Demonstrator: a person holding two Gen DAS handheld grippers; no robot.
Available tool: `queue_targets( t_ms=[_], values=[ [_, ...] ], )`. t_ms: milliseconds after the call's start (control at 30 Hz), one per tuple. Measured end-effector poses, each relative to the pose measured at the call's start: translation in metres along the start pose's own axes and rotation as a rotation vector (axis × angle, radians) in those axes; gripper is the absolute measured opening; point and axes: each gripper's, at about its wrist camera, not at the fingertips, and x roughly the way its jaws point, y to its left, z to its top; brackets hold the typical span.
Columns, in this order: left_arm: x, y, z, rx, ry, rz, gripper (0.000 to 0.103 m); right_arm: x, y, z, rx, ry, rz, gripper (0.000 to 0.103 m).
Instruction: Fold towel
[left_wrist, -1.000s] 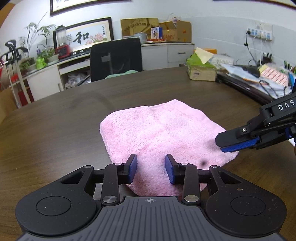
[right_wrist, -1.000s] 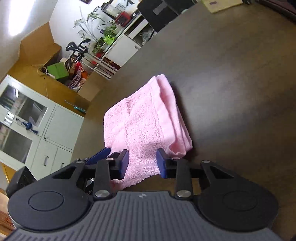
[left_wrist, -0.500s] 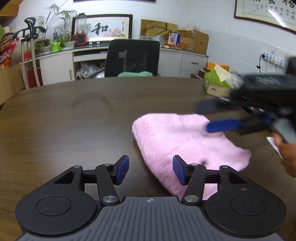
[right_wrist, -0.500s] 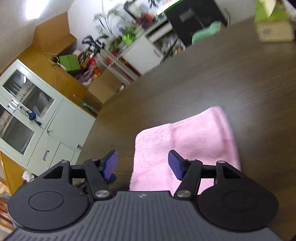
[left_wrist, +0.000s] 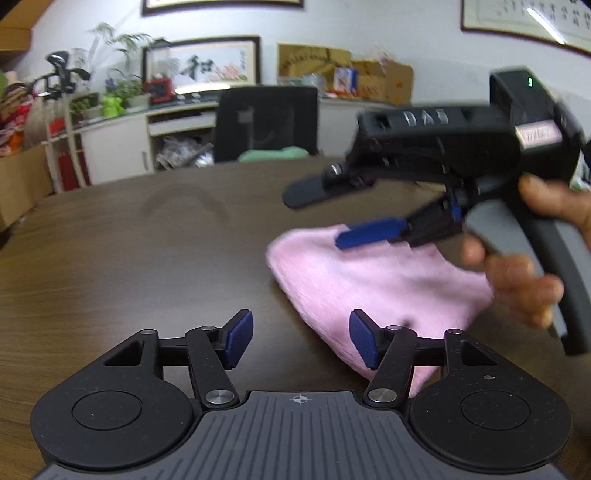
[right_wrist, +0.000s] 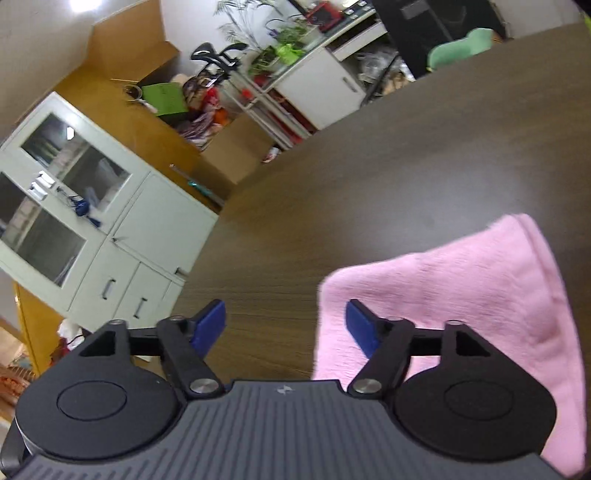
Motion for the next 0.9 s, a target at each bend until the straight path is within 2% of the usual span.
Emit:
queue_targets(
  t_ms=[100, 200, 367, 533, 633, 767, 900],
  values=[
    [-0.003, 0.011, 0.002, -0.006, -0.02, 0.03, 0.065, 0.033, -0.017, 0.004, 0.093, 0.081, -0.005, 0.079],
    [0.001, 0.018, 0.002, -0.017, -0.002, 0.034, 0.066, 0.037, -0.018, 0.006, 0.11, 0.069, 0.034, 0.079],
    [0.0, 0.027, -0.001, -0.001, 0.012, 0.064, 0.068, -0.005, -0.003, -0.018, 0.034, 0.05, 0.106, 0.08],
    [-0.003, 0.037, 0.0, -0.027, 0.004, 0.088, 0.071, -0.045, -0.009, -0.056, 0.004, 0.102, 0.181, 0.081],
    [-0.003, 0.035, 0.0, -0.022, -0.001, 0.085, 0.072, -0.041, -0.016, -0.067, 0.016, 0.134, 0.141, 0.081],
    [0.0, 0.033, -0.003, -0.001, -0.005, 0.09, 0.075, -0.05, -0.018, -0.064, 0.007, 0.104, 0.178, 0.082],
    [0.004, 0.034, -0.003, -0.008, 0.009, 0.1, 0.075, -0.048, -0.012, -0.062, 0.006, 0.124, 0.106, 0.082]
  ],
)
